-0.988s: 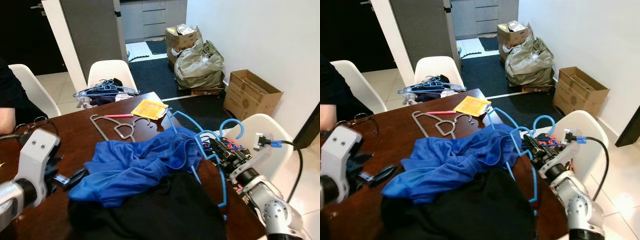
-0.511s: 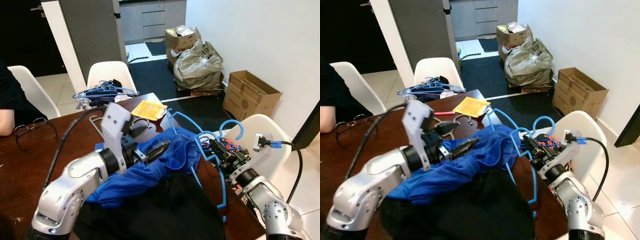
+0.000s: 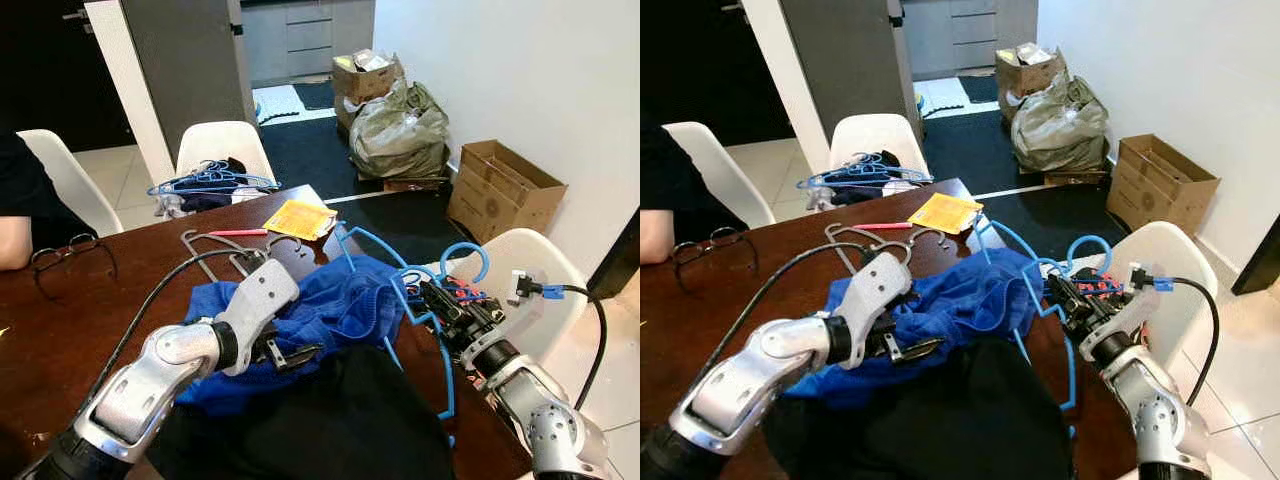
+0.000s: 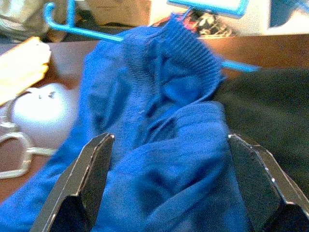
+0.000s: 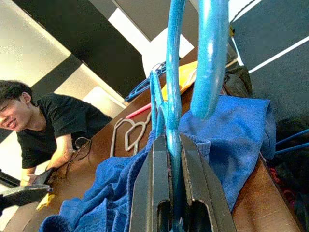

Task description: Hang hanger

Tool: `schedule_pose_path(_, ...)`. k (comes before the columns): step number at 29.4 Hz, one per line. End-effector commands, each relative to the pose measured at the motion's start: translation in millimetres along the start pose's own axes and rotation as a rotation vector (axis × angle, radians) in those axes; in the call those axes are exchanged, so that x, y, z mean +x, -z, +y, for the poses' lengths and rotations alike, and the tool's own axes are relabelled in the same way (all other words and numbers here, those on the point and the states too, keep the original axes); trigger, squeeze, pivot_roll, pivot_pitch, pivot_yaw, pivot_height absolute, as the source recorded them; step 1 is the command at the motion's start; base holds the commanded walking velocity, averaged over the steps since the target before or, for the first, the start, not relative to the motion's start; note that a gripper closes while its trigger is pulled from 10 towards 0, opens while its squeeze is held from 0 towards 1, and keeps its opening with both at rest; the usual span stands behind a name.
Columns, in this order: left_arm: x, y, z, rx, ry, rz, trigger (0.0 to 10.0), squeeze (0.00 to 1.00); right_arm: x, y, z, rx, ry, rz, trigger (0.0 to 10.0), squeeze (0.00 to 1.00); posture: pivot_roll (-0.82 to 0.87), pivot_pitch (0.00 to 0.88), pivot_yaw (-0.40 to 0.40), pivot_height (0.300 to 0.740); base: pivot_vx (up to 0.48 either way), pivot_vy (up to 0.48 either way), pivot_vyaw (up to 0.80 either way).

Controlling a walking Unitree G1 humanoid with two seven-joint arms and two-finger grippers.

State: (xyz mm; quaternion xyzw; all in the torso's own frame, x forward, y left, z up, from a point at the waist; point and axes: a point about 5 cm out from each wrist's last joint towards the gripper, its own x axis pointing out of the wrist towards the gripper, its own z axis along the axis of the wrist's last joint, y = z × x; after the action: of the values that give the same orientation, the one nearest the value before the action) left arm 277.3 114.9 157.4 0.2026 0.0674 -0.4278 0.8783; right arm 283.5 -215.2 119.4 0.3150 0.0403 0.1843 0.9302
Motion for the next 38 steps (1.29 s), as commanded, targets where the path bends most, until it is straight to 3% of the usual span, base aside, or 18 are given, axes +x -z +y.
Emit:
schedule_pose_path(1, -0.5, 0, 4.4, 0.023, -0.020, 0.006, 10.0, 0.00, 1.2, -1, 3.6, -0.019, -0.009, -0.005, 10.0, 0.00, -0.04, 0.000, 0.053, 0.731, 0.000, 0.000, 0.00)
schedule_pose_path(4, 6.8, -8, 4.2, 0.000, -0.015, -0.080, 10.0, 0.00, 1.2, -1, 3.7, -0.020, -0.009, -0.004, 10.0, 0.00, -0.04, 0.000, 0.051, 0.731, 0.000, 0.000, 0.00)
schedule_pose_path(6, 8.7, -8, 2.9, -0.003, -0.004, -0.087, 10.0, 0.00, 1.1, -1, 3.6, -0.020, -0.009, -0.003, 10.0, 0.00, -0.04, 0.000, 0.051, 0.731, 0.000, 0.000, 0.00)
schedule_pose_path(23, 19.3, 12, -11.6, -0.009, 0.086, -0.018, 10.0, 0.00, -1.9, -2, 2.5, -0.031, 0.003, -0.008, 10.0, 0.00, -0.06, 0.000, 0.058, 0.731, 0.000, 0.000, 0.00)
schedule_pose_path(24, 20.2, 13, -10.0, -0.003, 0.078, -0.014, 9.7, 0.00, -1.8, -2, 2.5, -0.032, 0.004, -0.009, 10.0, 0.00, -0.06, 0.000, 0.058, 0.731, 0.000, 0.000, 0.00)
schedule_pose_path(25, 20.7, 14, -7.6, 0.004, 0.068, -0.010, 0.0, 0.00, -1.9, -3, 2.6, -0.032, 0.005, -0.009, 10.0, 0.00, -0.07, 0.000, 0.060, 0.731, 0.000, 0.000, 0.00)
schedule_pose_path(38, 19.8, 14, 2.3, 0.035, 0.021, -0.013, 0.0, 0.00, -2.5, -2, 3.9, -0.030, 0.006, -0.010, 10.0, 0.00, -0.07, 0.000, 0.063, 0.731, 0.000, 0.000, 0.00)
